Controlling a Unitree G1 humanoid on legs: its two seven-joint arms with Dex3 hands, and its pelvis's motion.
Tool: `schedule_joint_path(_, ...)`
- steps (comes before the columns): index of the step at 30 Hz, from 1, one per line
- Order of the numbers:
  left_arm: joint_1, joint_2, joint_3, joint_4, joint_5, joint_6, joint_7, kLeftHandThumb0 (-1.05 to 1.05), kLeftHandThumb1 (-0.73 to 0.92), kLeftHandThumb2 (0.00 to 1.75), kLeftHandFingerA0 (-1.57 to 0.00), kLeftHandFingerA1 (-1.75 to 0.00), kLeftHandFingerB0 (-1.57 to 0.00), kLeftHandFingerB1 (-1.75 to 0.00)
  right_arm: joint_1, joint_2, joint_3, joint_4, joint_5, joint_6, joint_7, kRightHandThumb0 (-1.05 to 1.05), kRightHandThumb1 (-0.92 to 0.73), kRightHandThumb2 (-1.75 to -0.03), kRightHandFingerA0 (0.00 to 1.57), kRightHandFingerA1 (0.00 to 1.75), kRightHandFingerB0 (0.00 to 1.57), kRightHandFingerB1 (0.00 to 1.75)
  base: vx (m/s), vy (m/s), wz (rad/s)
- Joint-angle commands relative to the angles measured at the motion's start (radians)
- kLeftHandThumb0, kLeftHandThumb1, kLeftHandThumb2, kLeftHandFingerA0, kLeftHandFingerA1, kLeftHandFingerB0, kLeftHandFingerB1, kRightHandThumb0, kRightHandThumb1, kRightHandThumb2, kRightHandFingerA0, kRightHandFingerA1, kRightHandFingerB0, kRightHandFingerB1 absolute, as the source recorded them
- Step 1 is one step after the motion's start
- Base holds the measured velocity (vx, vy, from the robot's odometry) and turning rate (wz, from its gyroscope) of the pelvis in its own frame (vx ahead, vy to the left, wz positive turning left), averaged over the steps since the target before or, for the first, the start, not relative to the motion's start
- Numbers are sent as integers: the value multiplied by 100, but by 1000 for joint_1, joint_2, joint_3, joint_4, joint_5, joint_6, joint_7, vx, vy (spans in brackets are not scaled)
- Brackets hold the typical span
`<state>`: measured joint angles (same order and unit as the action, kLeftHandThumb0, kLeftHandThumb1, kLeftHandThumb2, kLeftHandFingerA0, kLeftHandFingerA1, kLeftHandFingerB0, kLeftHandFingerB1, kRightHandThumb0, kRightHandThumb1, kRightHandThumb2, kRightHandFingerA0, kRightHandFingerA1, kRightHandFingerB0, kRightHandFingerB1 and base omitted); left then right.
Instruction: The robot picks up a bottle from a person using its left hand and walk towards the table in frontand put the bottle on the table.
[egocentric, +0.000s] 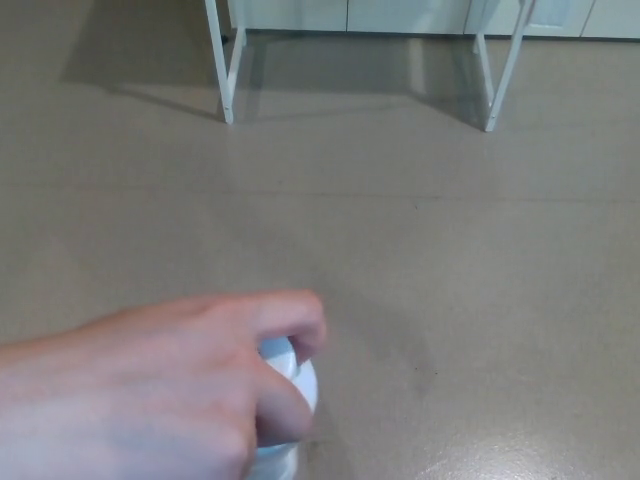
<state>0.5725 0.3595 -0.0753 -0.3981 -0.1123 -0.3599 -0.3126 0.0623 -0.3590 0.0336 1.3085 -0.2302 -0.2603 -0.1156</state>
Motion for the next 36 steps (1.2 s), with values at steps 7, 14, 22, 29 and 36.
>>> schedule_joint_path(7, -90, 151, -275, -522, -90, 351, -124, -72, 42, 77, 0, -16, 0, 0, -19, -13, -4, 16, 2, 24, 18, -35, -67, -60, 72, 58, 56, 44, 0, 0, 0)
schedule_joint_path(14, -180, 78, -373, -558, -17, 456, -50, -53, 54, 57, -21, -45, 0, -19, -25, -12, 4, 13, -6, 25, 14, -36, -67, -60, 73, 58, 56, 44, 0, 0, 0)
schedule_joint_path(22, -130, -107, -487, -507, 167, 435, 113, 6, 76, 81, -108, -135, -81, -72, -38, -9, 22, 16, -18, 17, 8, -36, -68, -60, 73, 57, 55, 43, 0, 0, 0)
schedule_joint_path(29, -74, -144, -507, -462, 237, 369, 161, 11, 77, 88, -84, -148, -76, -116, -44, -14, 35, 6, -19, 15, 16, -36, -69, -61, 72, 58, 55, 43, 0, 0, 0)
schedule_joint_path(36, -47, -129, -499, -463, 259, 357, 162, 6, 77, 86, -85, -148, -75, -117, -38, -9, 39, 14, -23, 21, 14, -36, -68, -61, 74, 56, 56, 43, 0, 0, 0)
